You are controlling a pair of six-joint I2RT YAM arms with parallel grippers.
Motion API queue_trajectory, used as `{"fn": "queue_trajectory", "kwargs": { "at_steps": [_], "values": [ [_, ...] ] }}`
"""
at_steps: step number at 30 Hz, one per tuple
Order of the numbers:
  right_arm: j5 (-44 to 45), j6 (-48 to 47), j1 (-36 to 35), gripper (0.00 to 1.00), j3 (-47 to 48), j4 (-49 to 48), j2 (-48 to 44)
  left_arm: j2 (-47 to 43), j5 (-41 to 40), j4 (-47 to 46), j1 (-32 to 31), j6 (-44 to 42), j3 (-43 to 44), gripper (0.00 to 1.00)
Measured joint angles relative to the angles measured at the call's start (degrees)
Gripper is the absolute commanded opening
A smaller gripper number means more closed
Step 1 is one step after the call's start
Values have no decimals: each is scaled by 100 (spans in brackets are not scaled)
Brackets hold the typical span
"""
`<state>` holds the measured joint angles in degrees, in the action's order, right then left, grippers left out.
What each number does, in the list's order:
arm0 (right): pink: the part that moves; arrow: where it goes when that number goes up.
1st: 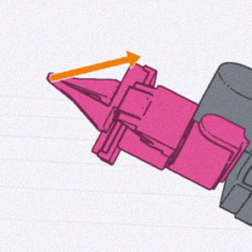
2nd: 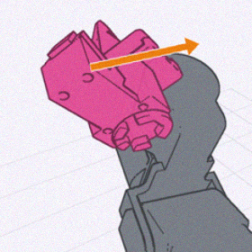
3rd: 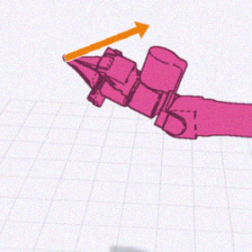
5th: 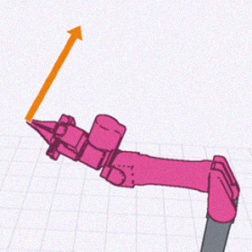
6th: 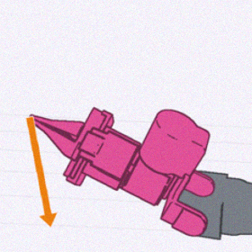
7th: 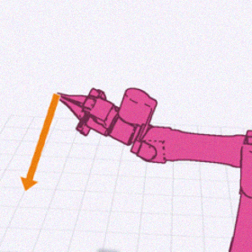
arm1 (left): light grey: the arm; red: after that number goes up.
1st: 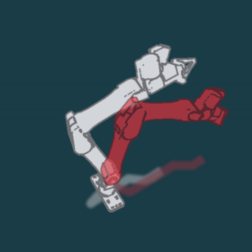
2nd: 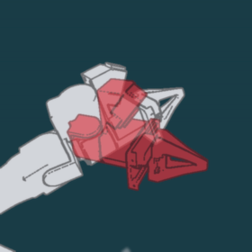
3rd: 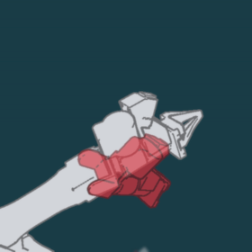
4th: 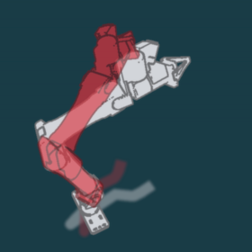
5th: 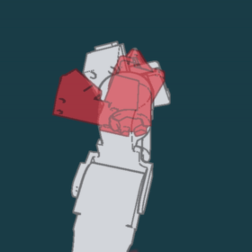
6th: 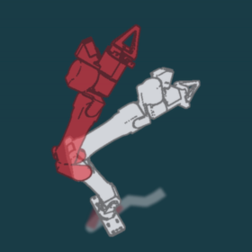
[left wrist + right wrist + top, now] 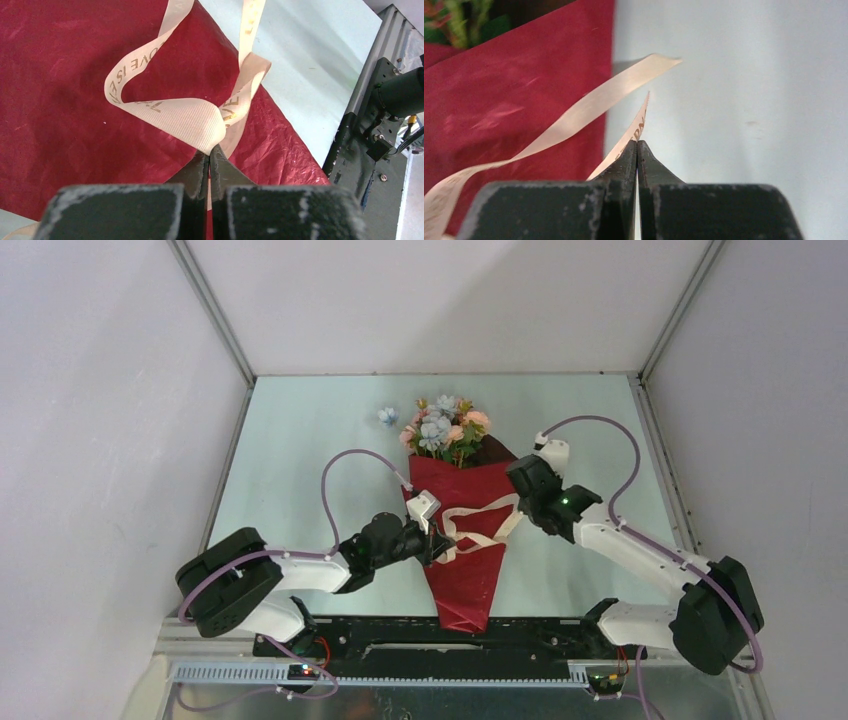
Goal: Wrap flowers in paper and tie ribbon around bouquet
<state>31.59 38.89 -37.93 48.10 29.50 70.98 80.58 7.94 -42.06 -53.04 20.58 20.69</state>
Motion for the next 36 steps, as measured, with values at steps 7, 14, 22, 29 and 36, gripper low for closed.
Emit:
{"fn": "queue_trajectory", "kwargs": {
  "at_steps": [7,14,22,29,36],
  "values": [
    [850,9,730,0,-157,485,-341,-13,-94,190,0,28,0,24],
    [498,-304,1005,0,-863,212,-1014,-20,-199,522,-11,219,20,90],
    [-214,-612,1003,0,-1058,-229,-1462,-275,-750,1250,-9,645,400,100],
    [-457,-728,1003,0,-1091,-348,-1716,-208,-1392,2490,-9,903,1604,100],
    [-490,-791,1005,0,-1097,-442,-1860,745,-1478,3663,-4,586,2916,87]
  ]
}}
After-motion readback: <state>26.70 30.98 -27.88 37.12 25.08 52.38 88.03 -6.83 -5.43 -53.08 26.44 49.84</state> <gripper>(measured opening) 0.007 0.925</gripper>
